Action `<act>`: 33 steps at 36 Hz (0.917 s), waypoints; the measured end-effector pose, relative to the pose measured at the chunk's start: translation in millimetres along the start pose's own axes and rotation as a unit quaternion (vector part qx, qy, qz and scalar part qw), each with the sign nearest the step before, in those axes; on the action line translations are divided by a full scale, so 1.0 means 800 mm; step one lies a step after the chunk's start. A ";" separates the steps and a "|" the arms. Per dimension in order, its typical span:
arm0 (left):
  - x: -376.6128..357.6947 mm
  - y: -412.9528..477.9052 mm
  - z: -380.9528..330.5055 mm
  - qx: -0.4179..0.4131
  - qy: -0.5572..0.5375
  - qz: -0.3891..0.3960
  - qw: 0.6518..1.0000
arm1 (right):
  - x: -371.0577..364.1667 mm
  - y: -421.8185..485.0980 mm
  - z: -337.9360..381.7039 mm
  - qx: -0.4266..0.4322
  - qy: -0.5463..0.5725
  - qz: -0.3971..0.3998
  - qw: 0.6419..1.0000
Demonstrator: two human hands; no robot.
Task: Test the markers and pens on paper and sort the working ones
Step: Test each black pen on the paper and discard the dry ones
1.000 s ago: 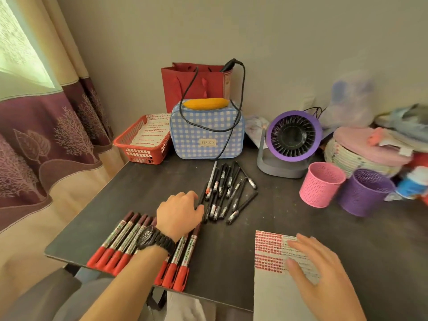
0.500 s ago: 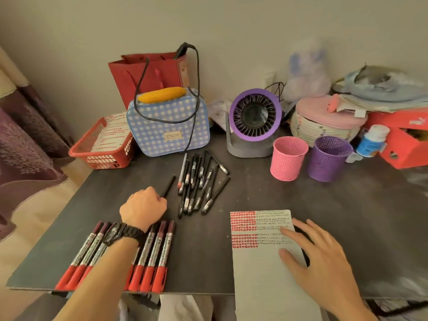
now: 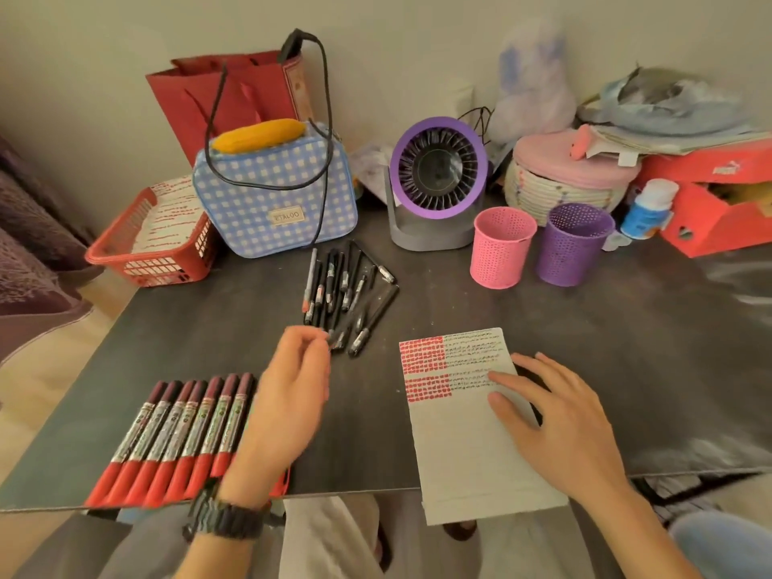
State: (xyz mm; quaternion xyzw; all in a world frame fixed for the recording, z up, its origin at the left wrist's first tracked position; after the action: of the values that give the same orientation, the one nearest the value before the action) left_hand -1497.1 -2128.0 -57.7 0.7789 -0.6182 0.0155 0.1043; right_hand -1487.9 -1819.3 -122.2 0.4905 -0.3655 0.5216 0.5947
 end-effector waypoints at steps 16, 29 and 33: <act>-0.129 -0.120 -0.004 0.035 0.039 0.264 0.963 | 0.046 -0.059 0.084 -0.076 0.516 0.074 0.850; -0.112 -0.136 -0.012 0.053 0.034 0.207 0.976 | 0.066 -0.062 0.099 -0.024 0.520 0.028 0.853; -0.107 -0.132 -0.009 0.017 0.087 0.186 0.979 | 0.054 -0.053 0.095 -0.014 0.531 0.100 0.841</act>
State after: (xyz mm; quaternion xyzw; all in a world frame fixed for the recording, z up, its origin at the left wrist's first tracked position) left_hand -1414.3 -2021.7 -78.8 0.6478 -0.7404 0.1124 0.1395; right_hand -1432.2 -1879.9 -70.8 0.0911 -0.0477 0.7538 0.6490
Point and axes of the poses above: each hand's wrist, its own y-axis towards the middle knuckle, its own x-axis out of the back of the hand, z = x × y, the point moved 6 cm from there along y, towards the middle knuckle, and after that the axes turned 14 degrees about -y, right-handed, at the moved point
